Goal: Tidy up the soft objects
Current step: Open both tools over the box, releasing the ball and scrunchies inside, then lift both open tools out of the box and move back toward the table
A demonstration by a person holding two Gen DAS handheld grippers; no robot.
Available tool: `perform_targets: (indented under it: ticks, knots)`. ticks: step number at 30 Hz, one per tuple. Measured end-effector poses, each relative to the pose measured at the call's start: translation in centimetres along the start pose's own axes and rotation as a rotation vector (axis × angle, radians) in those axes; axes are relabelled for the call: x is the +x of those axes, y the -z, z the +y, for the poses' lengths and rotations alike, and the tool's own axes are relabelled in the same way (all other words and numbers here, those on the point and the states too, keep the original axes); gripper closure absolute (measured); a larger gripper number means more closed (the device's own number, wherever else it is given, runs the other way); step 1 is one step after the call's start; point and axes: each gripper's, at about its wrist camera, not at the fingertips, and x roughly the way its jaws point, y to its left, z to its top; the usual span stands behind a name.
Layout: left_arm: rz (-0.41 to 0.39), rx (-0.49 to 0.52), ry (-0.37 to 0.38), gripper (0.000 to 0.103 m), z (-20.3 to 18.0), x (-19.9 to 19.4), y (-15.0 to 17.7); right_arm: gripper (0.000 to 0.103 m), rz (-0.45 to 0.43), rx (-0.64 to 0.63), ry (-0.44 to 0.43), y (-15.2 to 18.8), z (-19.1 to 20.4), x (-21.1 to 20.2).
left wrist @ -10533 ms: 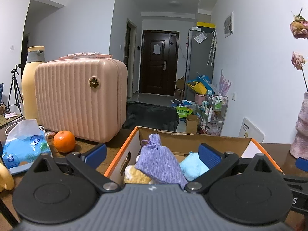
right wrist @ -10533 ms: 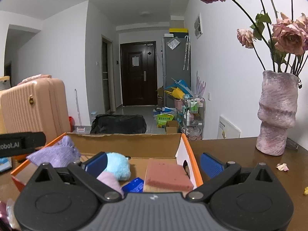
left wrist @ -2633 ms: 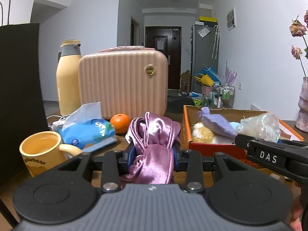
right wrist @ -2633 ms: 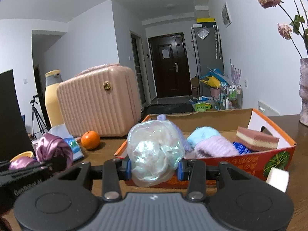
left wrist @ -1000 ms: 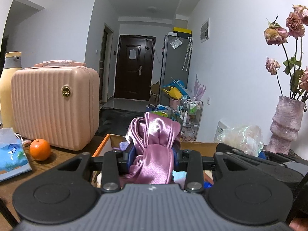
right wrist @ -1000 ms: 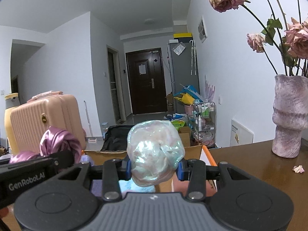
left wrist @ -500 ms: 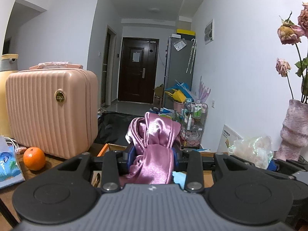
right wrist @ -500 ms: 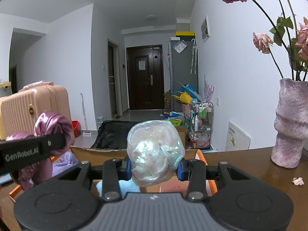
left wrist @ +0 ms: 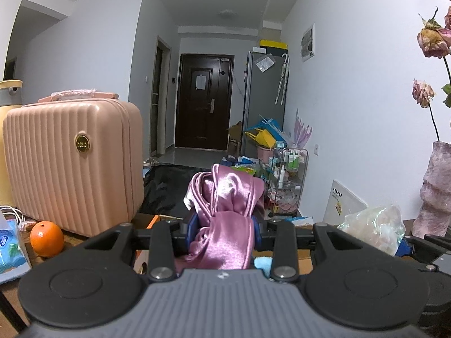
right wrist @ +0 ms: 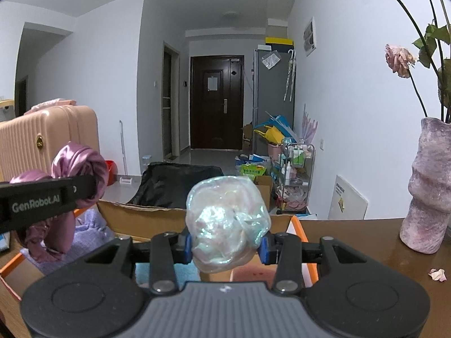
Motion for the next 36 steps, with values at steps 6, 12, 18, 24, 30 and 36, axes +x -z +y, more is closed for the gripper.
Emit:
perform_targets:
  ticks: [6, 12, 18, 24, 30, 36]
  knots:
    - [0.042, -0.010, 0.009, 0.036, 0.5, 0.5, -0.1, 0.034, 0.026, -0.006, 0.024, 0.0, -0.1, 0.3]
    - [0.019, -0.034, -0.043, 0.000, 1.6, -0.1, -0.5, 0.002, 0.031, -0.005, 0.055, 0.0, -0.3, 0.2]
    - [0.010, -0.042, -0.056, 0.000, 1.7, -0.4, -0.6, 0.000, 0.022, -0.004, 0.053, -0.1, -0.4, -0.1]
    - [0.005, -0.029, -0.070, 0.000, 1.5, -1.0, -0.4, 0.000, 0.006, -0.014, 0.053, 0.0, -0.4, -1.1]
    - [0.018, -0.027, -0.077, 0.000, 1.6, -2.5, 0.2, 0.000, -0.001, -0.020, 0.056, 0.8, -0.6, -3.2]
    - [0.034, -0.019, -0.077, 0.000, 1.6, -4.8, 1.3, 0.000, -0.008, -0.020, 0.058, 2.1, -0.9, -6.3]
